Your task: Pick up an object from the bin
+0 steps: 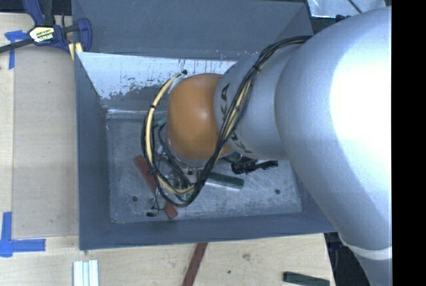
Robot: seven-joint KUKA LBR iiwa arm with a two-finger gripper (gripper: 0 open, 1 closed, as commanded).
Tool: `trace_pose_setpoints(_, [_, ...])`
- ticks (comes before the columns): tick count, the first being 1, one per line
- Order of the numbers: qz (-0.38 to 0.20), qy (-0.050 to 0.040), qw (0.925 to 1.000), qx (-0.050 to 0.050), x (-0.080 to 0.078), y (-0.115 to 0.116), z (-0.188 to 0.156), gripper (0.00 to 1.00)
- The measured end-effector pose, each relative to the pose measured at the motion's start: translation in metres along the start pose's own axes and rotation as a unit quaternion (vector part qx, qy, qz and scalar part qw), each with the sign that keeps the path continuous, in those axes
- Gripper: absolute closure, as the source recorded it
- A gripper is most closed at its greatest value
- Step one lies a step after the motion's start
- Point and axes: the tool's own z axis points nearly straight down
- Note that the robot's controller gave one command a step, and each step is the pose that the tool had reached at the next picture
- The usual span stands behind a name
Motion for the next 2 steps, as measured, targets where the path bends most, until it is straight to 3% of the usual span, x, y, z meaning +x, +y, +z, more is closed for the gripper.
trace_pose_setpoints(1, [-0.240,-0.0018,0.9708,-0.001,-0.0040,0.0332,0.0103,1.00])
trace_pose_setpoints(2, [-0.239,-0.0017,0.9709,-0.001,-0.0041,0.0331,0.0103,1.00])
